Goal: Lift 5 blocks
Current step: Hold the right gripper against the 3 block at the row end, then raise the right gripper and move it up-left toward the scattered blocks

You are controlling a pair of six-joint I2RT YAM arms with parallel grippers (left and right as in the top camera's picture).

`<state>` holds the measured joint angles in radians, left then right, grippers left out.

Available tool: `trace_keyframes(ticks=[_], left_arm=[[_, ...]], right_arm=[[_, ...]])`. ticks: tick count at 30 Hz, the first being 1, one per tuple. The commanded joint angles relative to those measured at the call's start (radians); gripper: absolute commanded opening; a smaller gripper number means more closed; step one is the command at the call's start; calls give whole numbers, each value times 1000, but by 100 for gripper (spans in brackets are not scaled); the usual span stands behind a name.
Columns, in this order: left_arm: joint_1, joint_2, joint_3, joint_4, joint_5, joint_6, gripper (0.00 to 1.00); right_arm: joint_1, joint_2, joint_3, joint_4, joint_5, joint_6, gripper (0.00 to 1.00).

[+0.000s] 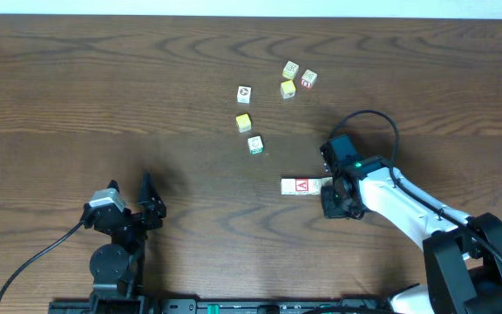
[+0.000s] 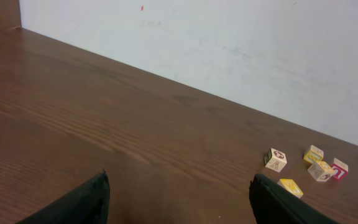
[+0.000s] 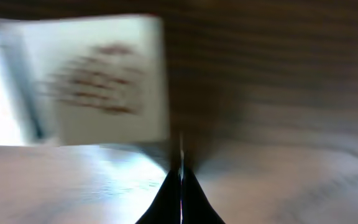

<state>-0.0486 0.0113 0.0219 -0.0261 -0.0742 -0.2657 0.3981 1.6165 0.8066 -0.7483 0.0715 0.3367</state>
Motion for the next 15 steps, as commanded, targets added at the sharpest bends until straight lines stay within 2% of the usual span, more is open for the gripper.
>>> trace_keyframes(ticks=[1,6,15], left_arm=[[2,-1,-18,-40,-13,-2,72],[2,-1,-18,-40,-13,-2,72],[2,-1,-18,-40,-13,-2,72]], right_arm=[[-11,1,-6,-16,126,123,1],[-49,1,-6,42,129,132,1],[-54,1,-6,208,0,-40,5]])
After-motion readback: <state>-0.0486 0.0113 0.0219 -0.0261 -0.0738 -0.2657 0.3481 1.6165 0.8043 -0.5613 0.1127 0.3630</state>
